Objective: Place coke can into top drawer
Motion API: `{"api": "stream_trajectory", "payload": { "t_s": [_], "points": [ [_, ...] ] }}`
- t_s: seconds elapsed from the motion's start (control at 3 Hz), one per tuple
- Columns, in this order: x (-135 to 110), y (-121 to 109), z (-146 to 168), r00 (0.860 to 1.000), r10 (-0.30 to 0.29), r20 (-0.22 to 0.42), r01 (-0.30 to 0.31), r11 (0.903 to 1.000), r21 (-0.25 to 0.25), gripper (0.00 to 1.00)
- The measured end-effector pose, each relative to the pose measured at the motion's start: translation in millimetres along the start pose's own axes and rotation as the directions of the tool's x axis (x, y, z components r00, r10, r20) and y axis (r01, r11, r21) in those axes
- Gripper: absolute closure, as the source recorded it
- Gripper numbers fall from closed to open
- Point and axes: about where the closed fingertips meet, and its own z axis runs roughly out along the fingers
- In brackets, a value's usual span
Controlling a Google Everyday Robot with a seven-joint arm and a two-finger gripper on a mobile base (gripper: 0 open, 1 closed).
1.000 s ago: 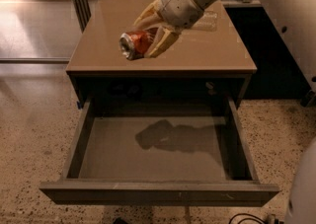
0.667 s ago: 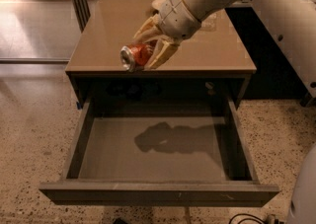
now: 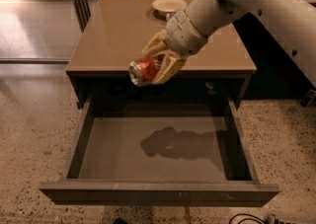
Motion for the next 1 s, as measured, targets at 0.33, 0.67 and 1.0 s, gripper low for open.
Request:
{"api": "stream_trajectory", "payload": {
  "t_s": [0.33, 0.67, 1.0],
  "points": [
    [36.1, 49.1, 29.5, 0.997, 0.058, -0.046, -0.060, 0.9976, -0.037, 1.00],
    [70.1, 74.8, 64.9, 0.996, 0.090, -0.011, -0.090, 0.9922, -0.086, 1.00],
    [70.1, 74.8, 64.9, 0.996, 0.090, -0.011, -0.090, 0.9922, -0.086, 1.00]
  ]
}}
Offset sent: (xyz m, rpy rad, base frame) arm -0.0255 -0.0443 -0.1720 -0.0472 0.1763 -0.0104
